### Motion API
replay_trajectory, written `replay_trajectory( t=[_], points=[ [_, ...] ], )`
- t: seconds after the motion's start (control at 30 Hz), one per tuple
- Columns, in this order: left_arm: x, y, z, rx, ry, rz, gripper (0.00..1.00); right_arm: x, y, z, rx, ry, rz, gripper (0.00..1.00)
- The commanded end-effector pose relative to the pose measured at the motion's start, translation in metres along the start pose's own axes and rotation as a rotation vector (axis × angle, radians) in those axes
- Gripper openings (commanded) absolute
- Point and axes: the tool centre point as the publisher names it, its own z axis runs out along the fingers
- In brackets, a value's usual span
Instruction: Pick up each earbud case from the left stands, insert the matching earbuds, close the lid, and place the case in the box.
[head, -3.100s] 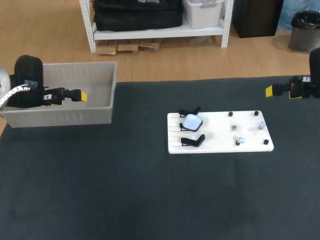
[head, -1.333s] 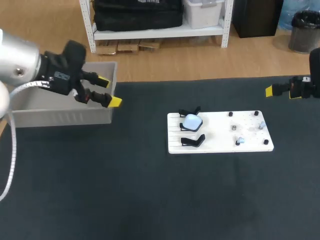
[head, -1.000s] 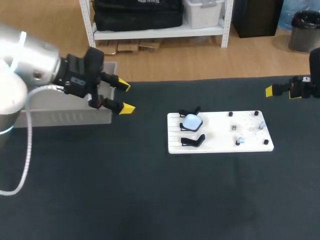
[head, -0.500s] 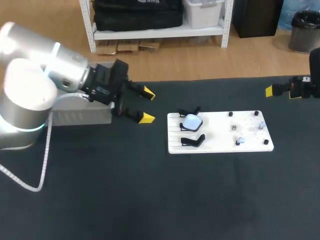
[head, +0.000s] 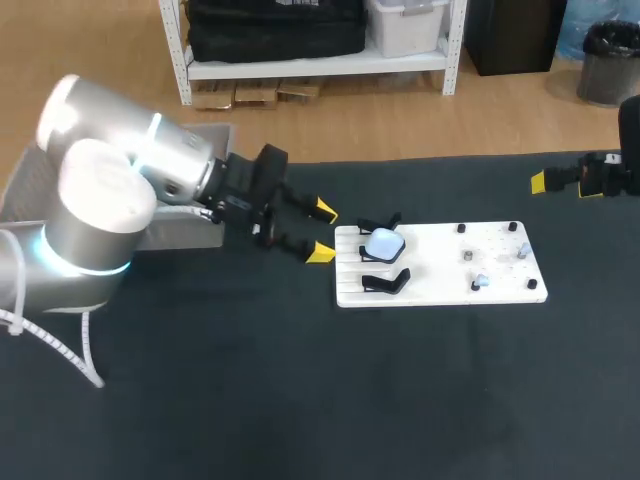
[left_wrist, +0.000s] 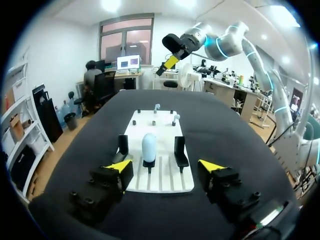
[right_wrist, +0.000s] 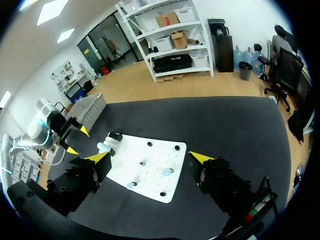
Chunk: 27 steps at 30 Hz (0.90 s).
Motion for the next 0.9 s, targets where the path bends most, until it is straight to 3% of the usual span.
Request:
replay_trajectory(
  t=[0.03,0.23,0.3,0.5,0.9],
  points=[
    [0.002,0.005,0.009,0.011,-0.017,0.003,0.75,0.0,-0.001,0.0,-0.003,0.001,-0.001,1.0],
    [0.004,0.007,0.024,0.026,-0.021,0.009,0.73,0.0,-0.001,0.0,-0.003,0.001,-0.001,1.0],
    [0.005,0.009,0.029,0.024,-0.018,0.015,0.62,0.0,-0.001,0.0,-0.003,0.001,-0.001,1.0],
    [0.006,0.016,0.039,0.018,-0.014,0.021,0.48,0.0,-0.001,0.0,-0.003,0.001,-0.001,1.0],
    [0.006,0.019,0.051,0.032,-0.013,0.017,0.45,0.0,-0.001,0.0,-0.003,0.001,-0.001,1.0]
  ],
)
